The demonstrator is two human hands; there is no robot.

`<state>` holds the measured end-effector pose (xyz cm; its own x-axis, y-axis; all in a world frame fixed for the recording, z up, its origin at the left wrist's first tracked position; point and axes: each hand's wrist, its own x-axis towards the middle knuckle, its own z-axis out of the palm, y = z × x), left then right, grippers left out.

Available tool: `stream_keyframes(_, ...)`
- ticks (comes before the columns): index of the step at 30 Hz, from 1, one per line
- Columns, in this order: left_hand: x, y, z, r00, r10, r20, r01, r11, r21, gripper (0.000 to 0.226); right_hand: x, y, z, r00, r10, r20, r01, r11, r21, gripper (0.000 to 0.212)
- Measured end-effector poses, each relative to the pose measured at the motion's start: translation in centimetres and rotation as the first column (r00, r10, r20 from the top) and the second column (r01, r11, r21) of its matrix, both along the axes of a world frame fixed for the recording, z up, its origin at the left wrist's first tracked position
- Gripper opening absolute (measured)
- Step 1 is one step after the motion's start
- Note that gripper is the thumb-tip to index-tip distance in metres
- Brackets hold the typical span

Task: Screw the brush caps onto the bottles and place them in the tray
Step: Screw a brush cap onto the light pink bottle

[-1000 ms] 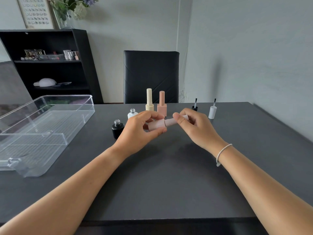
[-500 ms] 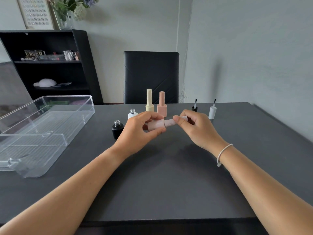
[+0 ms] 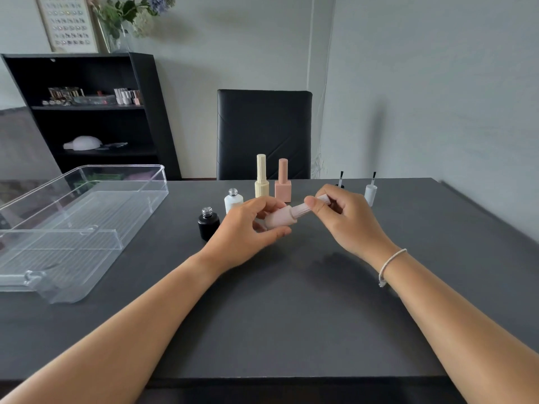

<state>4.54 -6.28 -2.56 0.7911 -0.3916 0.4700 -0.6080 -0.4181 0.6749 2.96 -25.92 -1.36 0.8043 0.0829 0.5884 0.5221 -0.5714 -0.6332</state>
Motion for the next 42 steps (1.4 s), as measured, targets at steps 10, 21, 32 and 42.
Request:
stream_keyframes(10, 0.4, 0.2, -0.9, 0.994, 0.097, -0.052, -0.081, 0.966, 0.247, 0.054, 1.1, -0.4, 3.2, 0.965, -0.209, 0.156, 0.184, 0.97, 0.16, 0.038)
stream_keyframes(21, 0.3, 0.1, -1.0, 0.998, 0.054, 0.045, -0.067, 0.92, 0.386, 0.04, 7.7, 6.5, 8.6, 0.998, -0.029, 0.047, 0.036, 0.986, -0.165, 0.026)
stream_keyframes(32, 0.5, 0.1, -1.0, 0.998, 0.054, 0.034, -0.063, 0.917, 0.394, 0.04, 12.0, 10.0, 7.9, 0.994, -0.062, -0.091, 0.009, 0.869, -0.495, 0.019)
stream_keyframes(42, 0.5, 0.1, -0.9, 0.999, 0.053, 0.014, -0.054, 0.913, 0.404, 0.041, 12.2, 10.2, 6.9, 0.995, -0.092, -0.039, 0.05, 0.797, -0.602, 0.019)
